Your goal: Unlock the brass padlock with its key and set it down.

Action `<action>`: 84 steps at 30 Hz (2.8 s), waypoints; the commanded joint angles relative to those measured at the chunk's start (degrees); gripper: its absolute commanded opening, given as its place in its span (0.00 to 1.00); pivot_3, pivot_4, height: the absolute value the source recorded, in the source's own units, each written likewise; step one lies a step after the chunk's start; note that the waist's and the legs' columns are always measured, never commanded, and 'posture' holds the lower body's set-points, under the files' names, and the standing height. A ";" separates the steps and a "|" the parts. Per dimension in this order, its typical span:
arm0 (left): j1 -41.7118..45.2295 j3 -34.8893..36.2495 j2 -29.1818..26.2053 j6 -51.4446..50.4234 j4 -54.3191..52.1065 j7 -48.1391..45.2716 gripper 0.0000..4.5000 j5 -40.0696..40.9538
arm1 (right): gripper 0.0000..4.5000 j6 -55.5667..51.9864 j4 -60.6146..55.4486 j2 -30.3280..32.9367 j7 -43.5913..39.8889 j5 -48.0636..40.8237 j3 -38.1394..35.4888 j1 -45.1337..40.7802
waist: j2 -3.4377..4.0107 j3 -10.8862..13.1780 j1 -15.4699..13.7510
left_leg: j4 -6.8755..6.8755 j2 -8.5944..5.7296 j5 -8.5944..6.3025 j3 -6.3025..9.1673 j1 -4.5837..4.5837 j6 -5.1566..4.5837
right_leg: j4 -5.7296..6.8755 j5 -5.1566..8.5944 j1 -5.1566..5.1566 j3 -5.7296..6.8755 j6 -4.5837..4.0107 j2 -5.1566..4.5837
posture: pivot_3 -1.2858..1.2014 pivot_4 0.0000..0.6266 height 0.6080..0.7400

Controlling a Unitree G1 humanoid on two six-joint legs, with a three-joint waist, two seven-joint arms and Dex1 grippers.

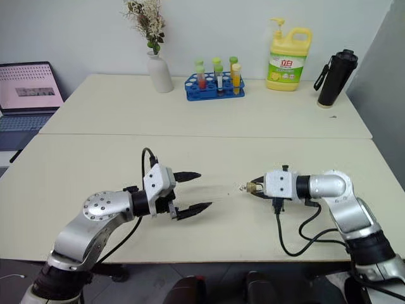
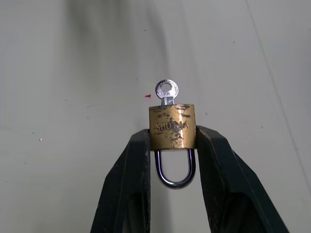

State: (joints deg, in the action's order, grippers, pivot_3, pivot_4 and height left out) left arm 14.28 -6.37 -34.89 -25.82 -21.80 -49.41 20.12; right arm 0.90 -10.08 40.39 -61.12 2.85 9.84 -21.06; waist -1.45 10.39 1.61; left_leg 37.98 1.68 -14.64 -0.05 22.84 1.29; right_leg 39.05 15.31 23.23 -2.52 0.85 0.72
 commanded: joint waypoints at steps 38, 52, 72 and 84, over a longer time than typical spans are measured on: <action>25.82 0.50 3.72 -18.52 13.74 -8.62 1.00 14.61 | 0.21 24.61 -7.58 -4.78 34.90 26.17 -0.28 2.17 | -0.02 0.00 0.04 | 0.03 -0.03 0.02 -0.02 0.02 0.02 | 0.01 -0.06 0.02 -0.05 -0.08 0.12 | 0.52 0.24 1.00; 26.10 -0.22 5.07 -17.66 14.90 -8.81 0.10 13.44 | 0.21 25.10 -7.76 -5.92 34.54 25.16 -0.05 1.97 | -0.02 0.00 0.04 | 0.03 -0.04 0.02 -0.02 0.03 0.02 | 0.01 -0.08 0.02 -0.06 -0.12 0.12 | 0.52 0.24 1.00; 23.70 -0.44 2.67 -13.84 14.41 -11.96 0.19 11.47 | 0.21 23.80 -8.00 -5.86 33.44 23.18 0.19 2.78 | -0.02 0.00 0.04 | 0.03 -0.03 0.02 -0.02 0.02 0.02 | 0.02 -0.09 0.02 -0.06 -0.13 0.12 | 0.52 0.24 1.00; 23.89 3.22 2.43 -18.46 13.99 -11.29 0.56 16.70 | 0.21 24.27 -7.30 -5.07 32.07 22.84 0.51 2.40 | -0.02 0.00 0.03 | 0.06 -0.04 0.01 -0.01 0.04 0.02 | 0.02 -0.07 0.02 -0.04 -0.10 0.11 | 0.52 0.24 1.00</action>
State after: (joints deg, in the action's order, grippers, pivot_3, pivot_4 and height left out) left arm 36.53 -4.32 -33.19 -43.82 -6.17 -61.39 35.57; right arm 24.47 -16.12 35.10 -28.89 26.76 10.50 -18.29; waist -1.47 10.39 1.64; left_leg 38.04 1.64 -14.62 -0.06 22.88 1.31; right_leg 39.07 15.24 23.25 -2.56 0.74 0.83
